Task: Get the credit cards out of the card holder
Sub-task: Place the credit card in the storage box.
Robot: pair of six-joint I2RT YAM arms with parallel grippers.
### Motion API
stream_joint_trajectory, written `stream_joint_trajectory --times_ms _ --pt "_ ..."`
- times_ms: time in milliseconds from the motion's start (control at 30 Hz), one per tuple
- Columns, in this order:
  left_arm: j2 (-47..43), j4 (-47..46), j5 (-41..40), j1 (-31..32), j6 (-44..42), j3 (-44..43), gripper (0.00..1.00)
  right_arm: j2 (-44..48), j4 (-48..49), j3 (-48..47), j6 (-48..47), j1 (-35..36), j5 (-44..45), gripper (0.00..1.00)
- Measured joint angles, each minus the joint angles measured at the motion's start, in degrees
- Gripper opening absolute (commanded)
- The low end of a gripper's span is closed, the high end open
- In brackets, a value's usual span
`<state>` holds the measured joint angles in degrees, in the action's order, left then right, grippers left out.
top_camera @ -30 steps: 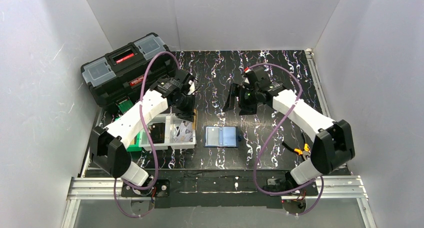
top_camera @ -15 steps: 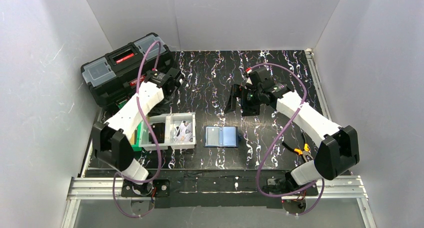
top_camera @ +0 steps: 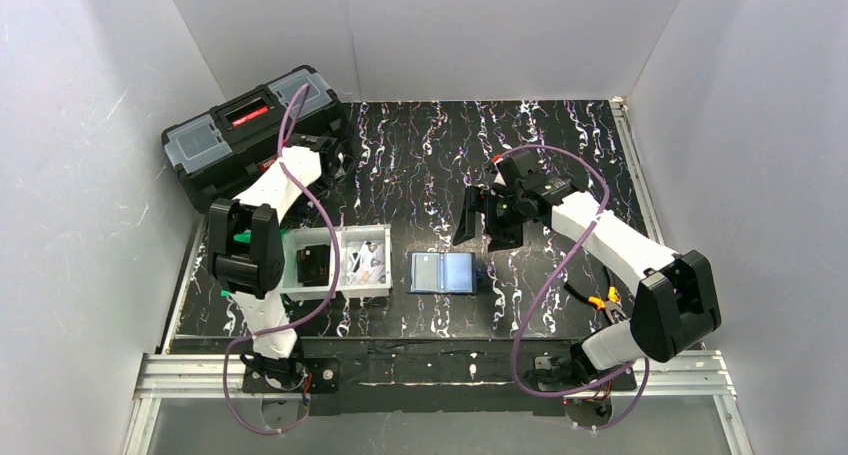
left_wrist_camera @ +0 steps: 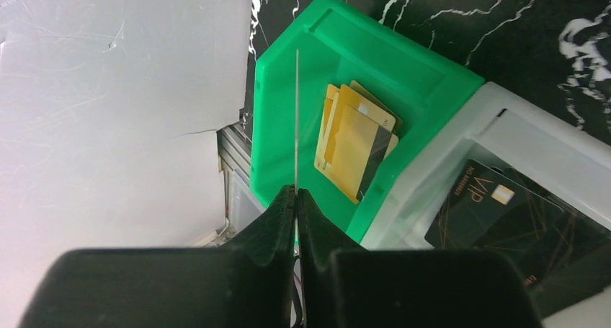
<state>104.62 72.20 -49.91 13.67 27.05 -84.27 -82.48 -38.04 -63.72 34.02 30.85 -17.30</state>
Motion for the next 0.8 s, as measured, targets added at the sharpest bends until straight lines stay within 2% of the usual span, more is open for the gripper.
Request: stream_joint_trajectory --times_ms 233,633,700,767,800 --pt "0.13 -2.60 -0.13 -2.64 -0.50 6.05 0.00 0.15 0.02 0.00 0.00 0.00 -0.94 1.00" --pt "0.17 -4.83 1.20 -6.51 -1.09 9.73 0.00 0.15 0.02 0.02 -0.02 0.00 -1.31 1.00" --pt "0.17 -4.94 1.73 -6.80 -1.18 10.10 0.07 0.15 0.04 0.09 -0.02 0.00 -1.31 1.00" --pt "0.17 -4.94 2.23 -6.86 -1.40 10.36 0.26 0.15 0.02 0.15 -0.02 0.00 -1.31 1.00" --pt "0.17 -4.94 2.45 -6.86 -1.66 10.45 0.32 0.15 0.02 0.15 -0.02 0.00 -1.31 1.00"
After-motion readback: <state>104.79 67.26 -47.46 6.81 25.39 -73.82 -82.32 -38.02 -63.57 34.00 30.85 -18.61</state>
